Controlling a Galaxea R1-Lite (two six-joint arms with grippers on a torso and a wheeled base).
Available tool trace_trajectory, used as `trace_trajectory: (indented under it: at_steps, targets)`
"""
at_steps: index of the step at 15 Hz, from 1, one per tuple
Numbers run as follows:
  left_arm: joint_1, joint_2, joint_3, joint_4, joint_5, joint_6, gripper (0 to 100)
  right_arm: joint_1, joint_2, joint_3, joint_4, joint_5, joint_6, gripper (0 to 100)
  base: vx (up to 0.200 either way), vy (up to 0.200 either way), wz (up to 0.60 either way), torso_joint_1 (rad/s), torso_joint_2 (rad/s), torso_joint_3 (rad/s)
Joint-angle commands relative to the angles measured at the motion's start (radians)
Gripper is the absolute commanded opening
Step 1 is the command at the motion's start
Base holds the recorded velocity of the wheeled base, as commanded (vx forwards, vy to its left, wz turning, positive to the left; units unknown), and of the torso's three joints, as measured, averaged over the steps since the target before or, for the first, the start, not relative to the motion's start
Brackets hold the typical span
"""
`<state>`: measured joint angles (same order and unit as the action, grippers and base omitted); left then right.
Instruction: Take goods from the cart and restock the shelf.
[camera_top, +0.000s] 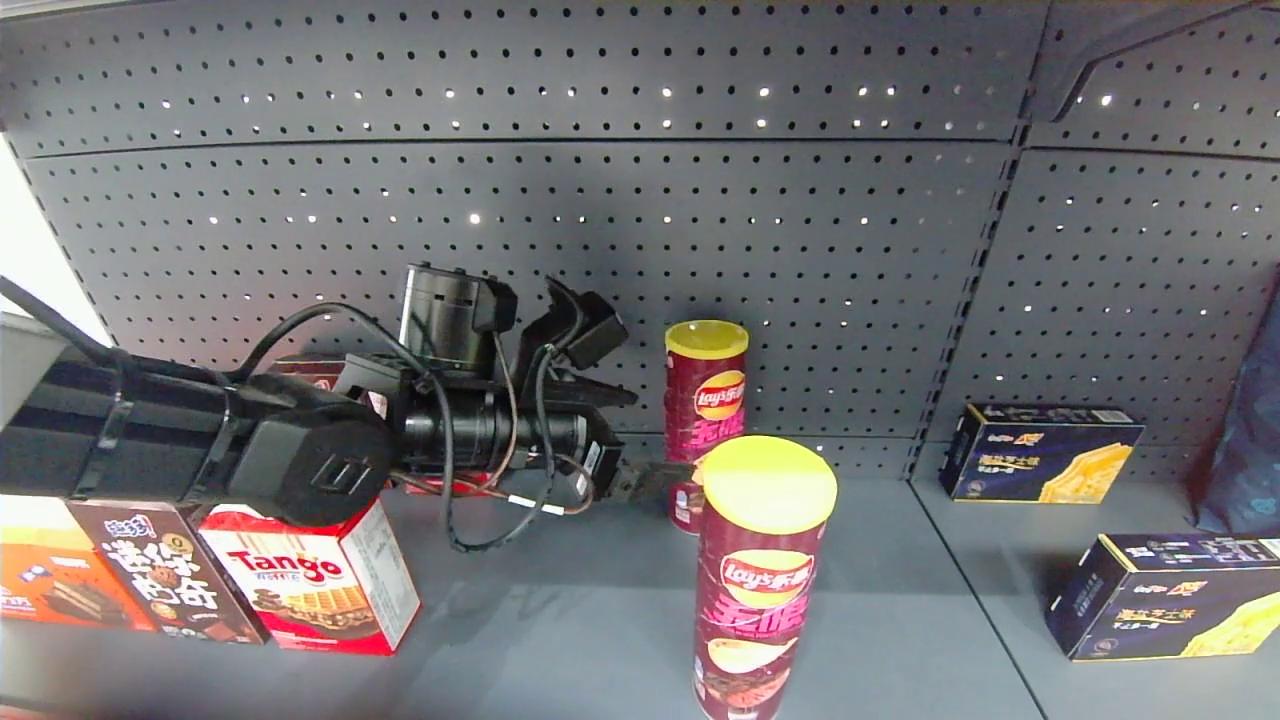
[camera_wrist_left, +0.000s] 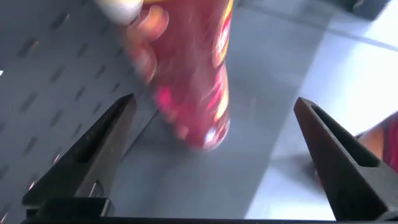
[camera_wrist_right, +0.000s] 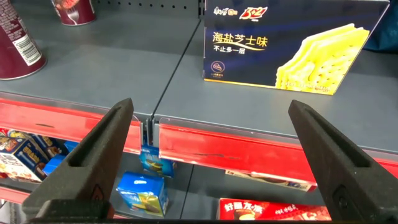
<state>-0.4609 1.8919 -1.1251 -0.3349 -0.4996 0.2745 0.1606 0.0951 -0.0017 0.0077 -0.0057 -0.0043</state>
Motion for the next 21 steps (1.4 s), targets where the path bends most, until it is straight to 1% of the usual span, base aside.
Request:
trace_trajectory:
  at_steps: [1,2,3,6,10,13,15,17,18,19,20,21]
  targets:
    - [0.002,-0.048,0.061,-0.032,0.055,0.0,100,0.0,0.002,0.0,0.0,0.0,0.0,100,0.0,0.0,0.0,0.0,0.0,0.0]
    - [0.001,-0.048,0.067,-0.038,0.085,0.0,100,0.0,0.002,0.0,0.0,0.0,0.0,100,0.0,0.0,0.0,0.0,0.0,0.0]
    - [-0.005,-0.048,0.073,-0.038,0.15,-0.001,100,0.0,0.002,0.0,0.0,0.0,0.0,100,0.0,0.0,0.0,0.0,0.0,0.0]
    - [-0.036,-0.025,0.074,-0.039,0.246,-0.009,100,0.0,0.002,0.0,0.0,0.0,0.0,100,0.0,0.0,0.0,0.0,0.0,0.0]
    - [-0.059,0.01,0.073,-0.039,0.294,-0.011,100,0.0,0.002,0.0,0.0,0.0,0.0,100,0.0,0.0,0.0,0.0,0.0,0.0]
    - [-0.061,0.036,0.065,-0.039,0.329,-0.009,100,0.0,0.002,-0.001,0.0,0.0,0.0,100,0.0,0.0,0.0,0.0,0.0,0.0]
    - [-0.073,0.062,0.047,-0.039,0.357,-0.011,100,0.0,0.002,0.0,0.0,0.0,0.0,100,0.0,0.0,0.0,0.0,0.0,0.0]
    - [-0.076,0.092,0.008,-0.039,0.383,-0.011,100,0.0,0.002,0.0,0.0,0.0,0.0,100,0.0,0.0,0.0,0.0,0.0,0.0]
    - [-0.084,0.104,-0.007,-0.039,0.394,-0.02,100,0.0,0.002,0.0,0.0,0.0,0.0,100,0.0,0.0,0.0,0.0,0.0,0.0]
    - [-0.088,0.116,-0.019,-0.039,0.414,-0.046,100,0.0,0.002,0.0,0.0,0.0,0.0,100,0.0,0.0,0.0,0.0,0.0,0.0]
    - [-0.093,0.122,-0.025,-0.039,0.423,-0.06,100,0.0,0.002,0.0,0.0,0.0,0.0,100,0.0,0.0,0.0,0.0,0.0,0.0]
    - [-0.094,0.125,-0.027,-0.039,0.424,-0.06,100,0.0,0.002,0.0,0.0,0.0,0.0,100,0.0,0.0,0.0,0.0,0.0,0.0]
